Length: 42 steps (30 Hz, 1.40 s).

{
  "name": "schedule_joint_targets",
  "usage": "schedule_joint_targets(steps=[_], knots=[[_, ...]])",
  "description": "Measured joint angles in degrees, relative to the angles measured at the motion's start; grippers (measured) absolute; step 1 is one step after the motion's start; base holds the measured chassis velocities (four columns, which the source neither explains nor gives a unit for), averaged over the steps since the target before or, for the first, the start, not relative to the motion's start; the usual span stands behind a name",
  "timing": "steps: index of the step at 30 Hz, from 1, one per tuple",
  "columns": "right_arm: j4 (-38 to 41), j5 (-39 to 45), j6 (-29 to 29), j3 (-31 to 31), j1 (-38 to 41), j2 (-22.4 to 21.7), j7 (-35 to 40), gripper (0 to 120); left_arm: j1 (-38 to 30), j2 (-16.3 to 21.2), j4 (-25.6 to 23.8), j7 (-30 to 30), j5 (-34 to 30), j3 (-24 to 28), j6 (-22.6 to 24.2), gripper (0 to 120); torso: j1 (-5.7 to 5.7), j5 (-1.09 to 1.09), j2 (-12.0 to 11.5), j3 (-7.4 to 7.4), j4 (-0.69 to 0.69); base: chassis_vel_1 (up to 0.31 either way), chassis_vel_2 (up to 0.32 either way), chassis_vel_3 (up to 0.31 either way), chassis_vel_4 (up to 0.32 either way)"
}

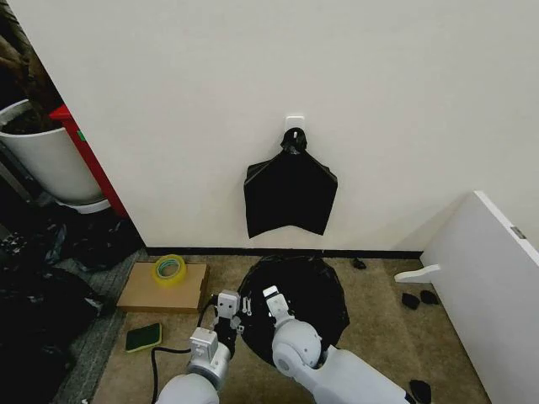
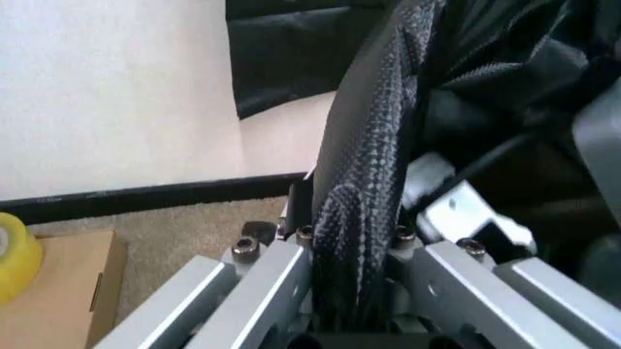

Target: Place the garbage bag over the trash bin.

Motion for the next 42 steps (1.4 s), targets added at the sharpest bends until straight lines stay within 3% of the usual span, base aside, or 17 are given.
schedule_joint_targets(steps=[5, 12, 18, 22, 25, 34, 36, 38, 42], knots=[[0.3, 0.0, 0.0, -0.4, -0.4, -1.9, 0.3, 0, -0.2, -0.4, 0.0, 0.0, -0.1, 0.0, 0.0, 1, 0.00, -0.01, 0.0, 0.00, -0.02, 0.000, 0.000, 0.000, 0.000], [0.3, -2.2, 0.1, -1.1, -1.4, 0.5, -0.4, 0, -0.2, -0.6, 0.1, 0.0, -0.1, 0.7, 0.2, 1, 0.00, 0.00, 0.0, 0.00, 0.00, 0.000, 0.000, 0.000, 0.000], [1.2, -2.1, 0.3, -0.1, -0.9, -0.6, -0.4, 0, -0.1, -0.5, -0.1, -0.2, -1.3, 0.0, 0.5, 1, 0.00, 0.00, 0.0, 0.00, -0.01, 0.000, 0.000, 0.000, 0.000], [7.1, -2.5, 0.1, 0.0, -3.6, -3.3, -1.6, 0, -1.0, -0.5, -0.1, -1.2, -4.7, -0.7, 2.3, 1, 0.00, 0.01, 0.0, 0.00, 0.00, 0.000, 0.000, 0.000, 0.000], [15.4, -4.7, 0.1, 1.4, -7.4, -6.6, -6.8, 0, -2.6, -1.2, 0.8, -3.6, -10.2, -2.0, 6.0, 1, 0.00, 0.00, 0.0, 0.00, -0.02, 0.000, 0.000, 0.000, 0.000], [32.5, -5.5, 2.3, 9.6, -16.2, -11.5, -11.0, 31, -5.3, -1.3, 2.6, -7.7, -21.9, -4.5, 13.6, 1, 0.00, 0.01, 0.0, 0.00, -0.01, 0.000, 0.000, 0.000, 0.000], [36.8, -9.6, 6.3, 13.2, -20.7, -13.5, -13.7, 43, -5.7, -1.6, 3.2, -8.3, -25.0, -4.8, 16.0, 1, 0.00, 0.00, 0.0, 0.00, -0.03, 0.000, 0.000, 0.000, 0.000], [38.0, -11.6, 8.2, 15.1, -22.5, -13.8, -14.8, 46, -5.7, -1.7, 3.6, -7.9, -25.2, -4.9, 16.0, 1, 0.00, 0.01, 0.0, 0.00, 0.00, 0.000, 0.000, 0.000, 0.000], [40.1, -18.3, 14.2, 21.7, -29.7, -11.8, -18.8, 58, -6.4, -2.0, 4.7, -7.6, -27.1, -4.9, 16.4, 1, 0.00, 0.01, 0.0, 0.00, -0.01, 0.000, 0.000, 0.000, 0.000]])
